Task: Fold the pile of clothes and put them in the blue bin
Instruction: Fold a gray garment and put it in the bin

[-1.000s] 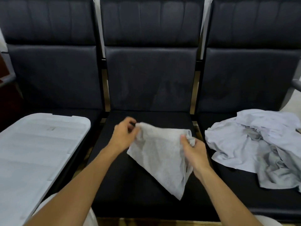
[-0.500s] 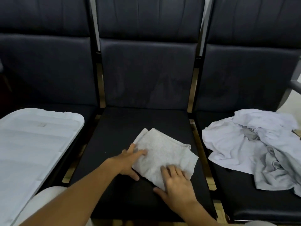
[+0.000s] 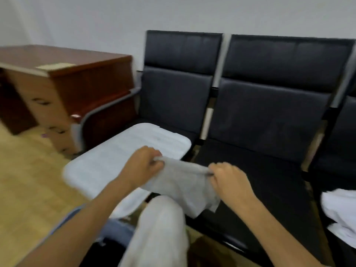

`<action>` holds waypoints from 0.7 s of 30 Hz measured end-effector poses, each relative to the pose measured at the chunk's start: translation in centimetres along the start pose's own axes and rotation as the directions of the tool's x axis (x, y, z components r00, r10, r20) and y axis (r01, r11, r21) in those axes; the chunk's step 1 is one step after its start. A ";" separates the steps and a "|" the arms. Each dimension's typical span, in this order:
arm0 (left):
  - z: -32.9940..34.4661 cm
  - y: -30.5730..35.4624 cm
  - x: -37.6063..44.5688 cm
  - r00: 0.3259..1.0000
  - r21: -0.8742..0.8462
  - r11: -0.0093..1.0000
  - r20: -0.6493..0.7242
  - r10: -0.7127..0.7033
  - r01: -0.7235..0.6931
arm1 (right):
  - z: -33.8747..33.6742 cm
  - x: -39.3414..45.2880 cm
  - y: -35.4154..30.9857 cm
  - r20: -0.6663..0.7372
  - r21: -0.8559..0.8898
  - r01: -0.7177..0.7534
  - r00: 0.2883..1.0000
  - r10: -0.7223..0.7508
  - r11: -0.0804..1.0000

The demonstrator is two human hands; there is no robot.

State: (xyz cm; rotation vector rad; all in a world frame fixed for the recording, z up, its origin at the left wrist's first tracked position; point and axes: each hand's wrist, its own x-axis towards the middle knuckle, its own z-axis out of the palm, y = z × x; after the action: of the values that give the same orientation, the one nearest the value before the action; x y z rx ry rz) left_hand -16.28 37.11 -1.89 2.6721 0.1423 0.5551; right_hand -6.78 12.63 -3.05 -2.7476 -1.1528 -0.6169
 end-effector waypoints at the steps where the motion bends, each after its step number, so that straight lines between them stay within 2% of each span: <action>1: -2.8 -1.8 -2.0 0.994 -0.023 0.996 -0.068 -0.084 0.082 | -0.8 1.5 -2.7 -0.069 0.032 0.053 0.996 -0.051 0.998; 2: -5.5 -3.7 -4.4 0.979 -0.018 0.991 -0.158 -0.132 0.131 | -1.2 2.9 -5.8 -0.119 0.078 0.112 0.988 -0.102 0.991; 4: -9.9 -6.5 -9.5 0.940 -0.019 0.972 -0.250 -0.231 0.234 | -2.3 4.8 -11.9 -0.153 0.159 0.254 0.961 -0.230 0.954; 7: -14.1 -10.0 -16.5 0.893 -0.069 0.918 -0.213 -0.396 0.391 | -2.4 6.8 -19.4 -0.033 0.300 0.372 0.924 -0.380 0.878; 11: -16.8 -13.6 -23.8 0.817 -0.084 0.822 -0.091 -0.570 0.564 | -1.6 8.7 -27.4 0.269 0.511 0.327 0.817 -0.510 0.795; 13: -17.0 -15.3 -27.6 0.774 -0.069 0.773 -0.008 -0.633 0.631 | -0.2 8.8 -30.5 0.405 0.567 0.268 0.733 -0.547 0.779; 15: -16.4 -16.8 -31.1 0.735 -0.052 0.734 0.086 -0.672 0.677 | 1.6 8.2 -32.9 0.517 0.610 0.217 0.620 -0.590 0.762; 18: -14.7 -17.5 -34.1 0.707 0.006 0.719 0.171 -0.686 0.695 | 4.1 6.8 -35.0 0.593 0.620 0.218 0.499 -0.632 0.754; 21: -12.9 -17.7 -35.1 0.723 0.029 0.735 0.160 -0.672 0.677 | 6.2 5.4 -35.8 0.630 0.552 0.269 0.485 -0.606 0.789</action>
State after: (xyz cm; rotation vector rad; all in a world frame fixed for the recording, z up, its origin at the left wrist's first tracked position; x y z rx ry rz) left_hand -53.92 51.77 -11.00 2.3672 1.0080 0.0938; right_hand -26.51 43.06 -8.81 -2.3183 -1.9291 0.8902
